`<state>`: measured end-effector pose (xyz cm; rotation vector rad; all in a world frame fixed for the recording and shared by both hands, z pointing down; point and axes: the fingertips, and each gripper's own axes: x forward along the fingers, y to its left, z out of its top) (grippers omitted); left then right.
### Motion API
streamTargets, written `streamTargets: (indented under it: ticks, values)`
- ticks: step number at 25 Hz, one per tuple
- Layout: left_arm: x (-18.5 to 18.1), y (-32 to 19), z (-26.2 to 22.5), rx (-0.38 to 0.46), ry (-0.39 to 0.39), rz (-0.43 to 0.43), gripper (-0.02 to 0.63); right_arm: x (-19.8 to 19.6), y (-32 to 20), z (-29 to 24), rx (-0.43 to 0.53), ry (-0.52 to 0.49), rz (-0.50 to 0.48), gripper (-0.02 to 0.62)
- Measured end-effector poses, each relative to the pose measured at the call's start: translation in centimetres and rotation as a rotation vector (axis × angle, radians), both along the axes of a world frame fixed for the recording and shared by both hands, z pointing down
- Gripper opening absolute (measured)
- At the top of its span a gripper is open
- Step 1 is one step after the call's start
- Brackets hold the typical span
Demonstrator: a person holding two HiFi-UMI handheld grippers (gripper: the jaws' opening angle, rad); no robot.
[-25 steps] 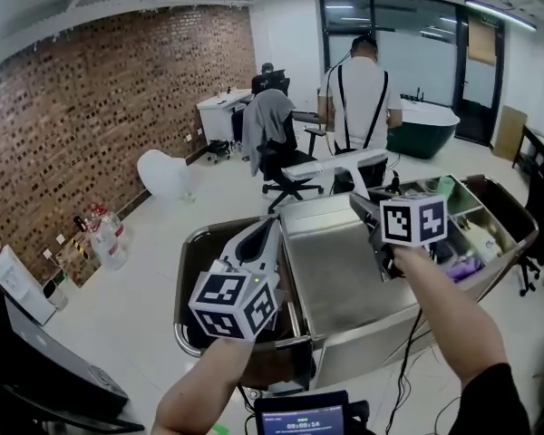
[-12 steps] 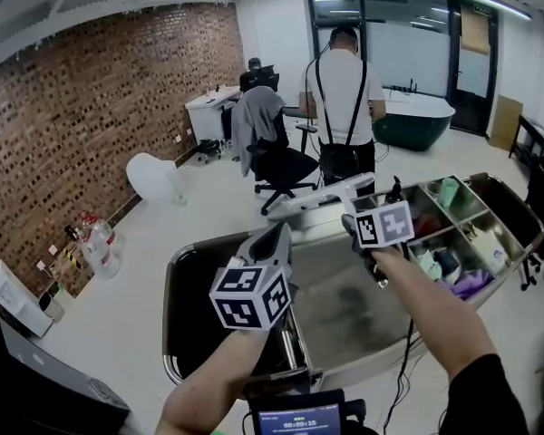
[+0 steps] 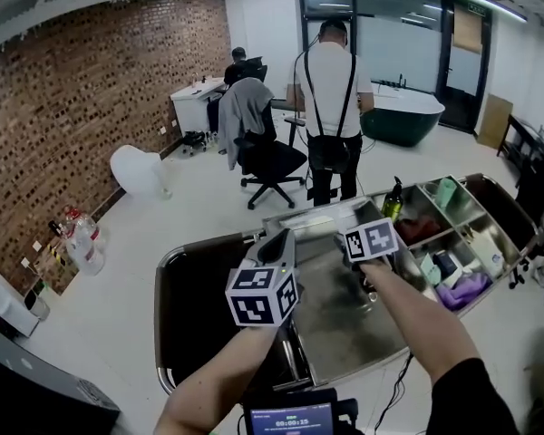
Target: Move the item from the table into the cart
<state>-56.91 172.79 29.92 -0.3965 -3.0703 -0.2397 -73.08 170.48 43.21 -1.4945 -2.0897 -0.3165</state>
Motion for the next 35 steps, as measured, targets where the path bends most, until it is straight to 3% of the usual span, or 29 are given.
streamTargets:
  ticks: [5,11,22,35]
  values:
    - [-0.9,-0.3,1.3,0.013,0.022,-0.008,0.0,0.0,-0.7,2.7,0.044,0.039,0.002,0.064]
    - [-3.1,5.6,2.7,0.024,0.026,-0.017,0.0,-3.1,4.5,5.8,0.091,0.067,0.038,0.064]
    - [-5.4,5.1,3.6,0.045,0.005,0.005,0.0,-6.1,5.6,8.0,0.156,0.081,0.031,0.064]
    - [-5.9,5.2,4.3,0.032,0.018,-0.001,0.0,-6.8,6.7,8.6,0.211,0.075,0.061,0.067]
